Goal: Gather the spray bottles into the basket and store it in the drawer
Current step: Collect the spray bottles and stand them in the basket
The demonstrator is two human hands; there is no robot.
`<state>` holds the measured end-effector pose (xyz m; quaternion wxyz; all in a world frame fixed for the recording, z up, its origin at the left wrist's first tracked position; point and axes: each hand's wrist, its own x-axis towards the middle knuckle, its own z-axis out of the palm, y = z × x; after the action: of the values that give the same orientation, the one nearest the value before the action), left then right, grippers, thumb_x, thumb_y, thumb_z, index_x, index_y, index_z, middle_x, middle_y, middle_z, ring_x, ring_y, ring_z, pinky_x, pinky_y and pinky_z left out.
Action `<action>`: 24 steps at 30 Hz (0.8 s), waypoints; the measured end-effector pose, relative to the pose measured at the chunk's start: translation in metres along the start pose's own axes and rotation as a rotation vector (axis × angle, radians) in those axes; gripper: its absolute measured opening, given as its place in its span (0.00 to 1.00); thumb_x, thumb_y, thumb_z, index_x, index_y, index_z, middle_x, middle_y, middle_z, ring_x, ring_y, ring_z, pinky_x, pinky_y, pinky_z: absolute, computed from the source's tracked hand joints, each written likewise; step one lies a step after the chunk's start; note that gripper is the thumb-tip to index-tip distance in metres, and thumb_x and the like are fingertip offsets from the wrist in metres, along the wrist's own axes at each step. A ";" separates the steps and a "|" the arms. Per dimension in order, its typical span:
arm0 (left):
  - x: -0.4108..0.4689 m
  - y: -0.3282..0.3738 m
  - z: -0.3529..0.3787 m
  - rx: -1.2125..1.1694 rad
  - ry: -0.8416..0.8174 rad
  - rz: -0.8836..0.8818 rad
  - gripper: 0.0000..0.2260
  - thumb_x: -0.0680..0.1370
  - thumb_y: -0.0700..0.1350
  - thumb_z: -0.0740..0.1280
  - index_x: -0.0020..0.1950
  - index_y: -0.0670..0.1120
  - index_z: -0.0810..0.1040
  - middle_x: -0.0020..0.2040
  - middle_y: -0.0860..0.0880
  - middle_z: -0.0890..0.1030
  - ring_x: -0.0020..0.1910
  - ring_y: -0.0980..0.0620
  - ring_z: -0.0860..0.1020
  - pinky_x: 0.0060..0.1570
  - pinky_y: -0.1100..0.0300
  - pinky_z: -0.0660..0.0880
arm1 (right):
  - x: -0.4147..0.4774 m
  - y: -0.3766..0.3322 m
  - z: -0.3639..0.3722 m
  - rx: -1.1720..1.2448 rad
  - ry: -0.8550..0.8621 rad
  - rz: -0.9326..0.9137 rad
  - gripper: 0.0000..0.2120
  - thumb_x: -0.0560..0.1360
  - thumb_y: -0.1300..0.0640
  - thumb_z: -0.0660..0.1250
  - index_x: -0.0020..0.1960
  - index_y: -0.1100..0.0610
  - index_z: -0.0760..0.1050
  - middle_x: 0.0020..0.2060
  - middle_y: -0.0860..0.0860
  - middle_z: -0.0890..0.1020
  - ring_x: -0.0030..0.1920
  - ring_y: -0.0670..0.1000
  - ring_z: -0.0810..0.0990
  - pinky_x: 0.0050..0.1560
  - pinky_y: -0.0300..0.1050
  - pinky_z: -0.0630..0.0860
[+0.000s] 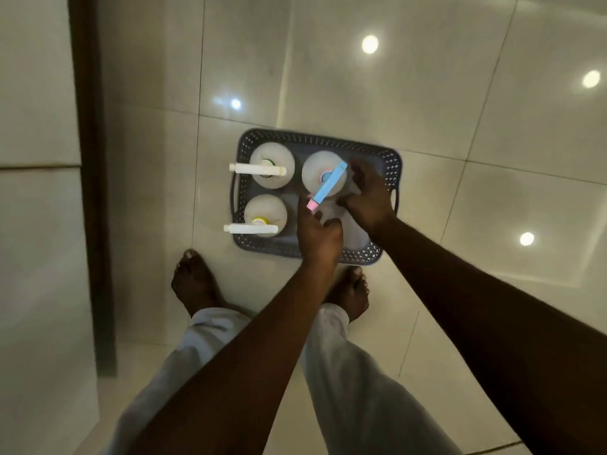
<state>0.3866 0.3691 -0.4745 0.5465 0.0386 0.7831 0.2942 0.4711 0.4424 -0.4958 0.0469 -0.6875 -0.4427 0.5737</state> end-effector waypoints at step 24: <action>-0.394 0.311 -0.180 0.639 -0.445 0.425 0.11 0.81 0.46 0.69 0.62 0.48 0.84 0.57 0.49 0.86 0.58 0.47 0.83 0.63 0.45 0.79 | -0.470 -0.244 -0.137 0.658 0.492 0.099 0.16 0.79 0.62 0.72 0.56 0.41 0.82 0.56 0.47 0.86 0.60 0.51 0.85 0.69 0.57 0.80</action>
<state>0.3053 0.3995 0.0518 0.5898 0.4284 0.6725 0.1278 0.4726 0.3389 0.0417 0.3409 -0.7731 -0.1777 0.5045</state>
